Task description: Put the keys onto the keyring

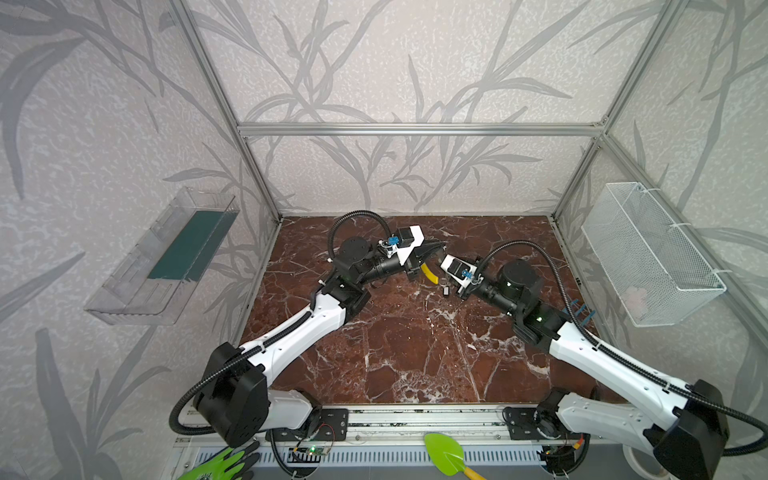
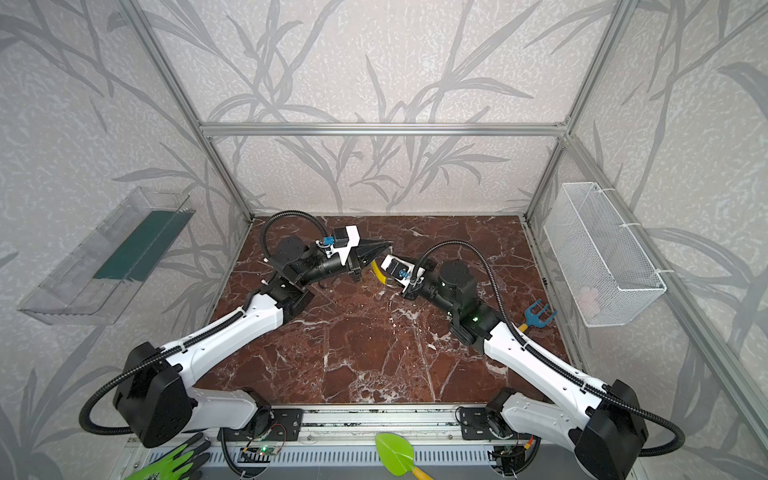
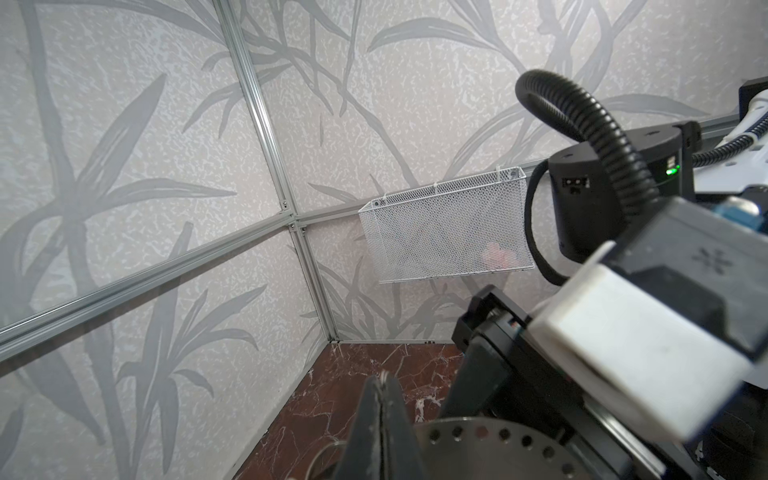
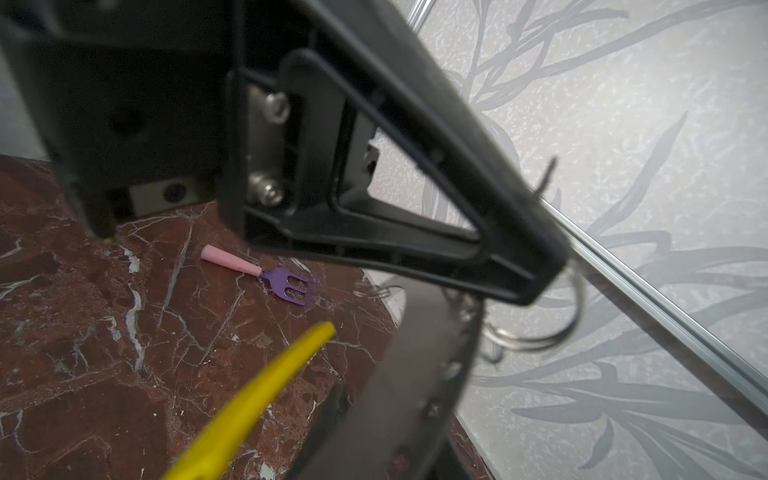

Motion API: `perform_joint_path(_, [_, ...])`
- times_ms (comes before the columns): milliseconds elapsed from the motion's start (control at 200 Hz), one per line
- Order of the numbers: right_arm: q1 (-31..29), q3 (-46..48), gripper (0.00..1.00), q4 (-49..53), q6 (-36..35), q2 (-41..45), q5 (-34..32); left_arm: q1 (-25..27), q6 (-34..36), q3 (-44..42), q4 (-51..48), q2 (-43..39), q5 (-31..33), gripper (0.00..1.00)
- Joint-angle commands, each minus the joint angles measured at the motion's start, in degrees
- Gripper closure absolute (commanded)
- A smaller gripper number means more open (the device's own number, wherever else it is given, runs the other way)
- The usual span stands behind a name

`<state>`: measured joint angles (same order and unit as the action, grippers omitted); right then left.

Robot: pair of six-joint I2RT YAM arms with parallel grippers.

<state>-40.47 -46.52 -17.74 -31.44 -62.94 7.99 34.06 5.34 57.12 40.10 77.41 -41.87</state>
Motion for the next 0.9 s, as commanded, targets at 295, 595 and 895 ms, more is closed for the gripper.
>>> perform_joint_path(295, [12.63, 5.96, 0.58, -5.56, 9.4, 11.42, 6.75, -1.74, -6.16, 0.74, 3.45, 0.68, -7.79, 1.0])
perform_joint_path(595, [13.07, -2.94, 0.66, -3.77, 17.49, 6.12, 28.91, -1.9, -7.58, 2.03, 2.62, 2.22, -11.92, 1.0])
perform_joint_path(895, [13.1, -4.79, 0.7, -2.58, 20.45, 1.96, 33.02, -1.97, -6.77, 1.76, 2.24, 1.57, -12.34, 1.0])
